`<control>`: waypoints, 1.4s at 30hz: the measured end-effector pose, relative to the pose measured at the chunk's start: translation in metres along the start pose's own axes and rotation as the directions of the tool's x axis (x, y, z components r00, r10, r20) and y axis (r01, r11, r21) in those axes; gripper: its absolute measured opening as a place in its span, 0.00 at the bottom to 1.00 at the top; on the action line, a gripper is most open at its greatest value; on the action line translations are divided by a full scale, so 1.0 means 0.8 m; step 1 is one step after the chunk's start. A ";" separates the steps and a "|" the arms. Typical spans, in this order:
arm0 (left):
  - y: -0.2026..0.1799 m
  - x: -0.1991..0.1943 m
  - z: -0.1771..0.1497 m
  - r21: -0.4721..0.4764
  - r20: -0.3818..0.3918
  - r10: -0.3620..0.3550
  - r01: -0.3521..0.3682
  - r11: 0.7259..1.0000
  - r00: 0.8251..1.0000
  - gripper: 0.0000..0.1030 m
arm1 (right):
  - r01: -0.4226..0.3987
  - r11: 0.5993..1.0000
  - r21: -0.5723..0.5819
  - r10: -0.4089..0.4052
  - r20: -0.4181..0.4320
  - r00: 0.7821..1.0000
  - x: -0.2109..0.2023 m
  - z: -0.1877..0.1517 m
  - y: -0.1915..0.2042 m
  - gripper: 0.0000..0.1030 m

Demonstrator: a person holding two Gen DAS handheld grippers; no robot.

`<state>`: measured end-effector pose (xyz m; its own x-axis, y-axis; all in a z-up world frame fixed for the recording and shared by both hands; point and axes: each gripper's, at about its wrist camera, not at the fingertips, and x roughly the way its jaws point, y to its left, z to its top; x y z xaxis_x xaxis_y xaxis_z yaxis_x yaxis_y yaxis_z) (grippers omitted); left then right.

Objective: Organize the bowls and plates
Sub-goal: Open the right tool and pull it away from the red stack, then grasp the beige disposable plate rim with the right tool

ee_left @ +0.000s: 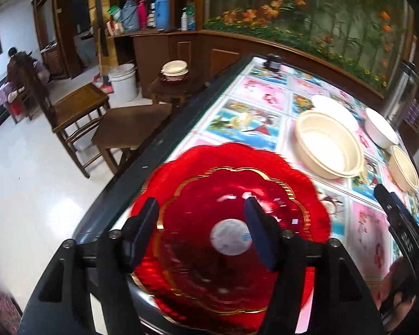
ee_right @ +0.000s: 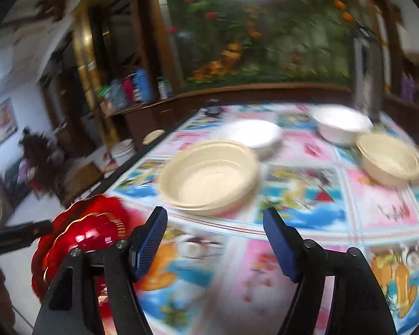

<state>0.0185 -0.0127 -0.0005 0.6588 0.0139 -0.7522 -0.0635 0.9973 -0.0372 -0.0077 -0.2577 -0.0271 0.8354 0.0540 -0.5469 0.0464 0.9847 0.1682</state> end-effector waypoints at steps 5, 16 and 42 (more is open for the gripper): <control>-0.042 -0.008 0.002 0.064 0.015 -0.047 0.046 0.997 0.999 0.74 | -0.004 0.993 0.117 0.007 -0.022 1.000 0.005 0.007 -0.044 0.71; -0.088 0.008 0.007 0.129 -0.044 -0.070 0.075 0.989 0.997 0.74 | -0.022 0.992 0.128 0.026 -0.033 0.999 0.012 0.007 -0.046 0.75; -0.110 0.086 0.144 0.157 -0.060 0.072 -0.062 0.986 0.996 0.74 | -0.116 0.953 0.280 0.134 -0.046 0.990 0.076 0.098 -0.071 0.82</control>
<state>0.1558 -0.0914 0.0271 0.6059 0.0817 -0.7913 0.0144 0.9934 0.1136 0.0834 -0.3230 -0.0060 0.8080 0.1930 -0.5567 0.1007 0.8857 0.4532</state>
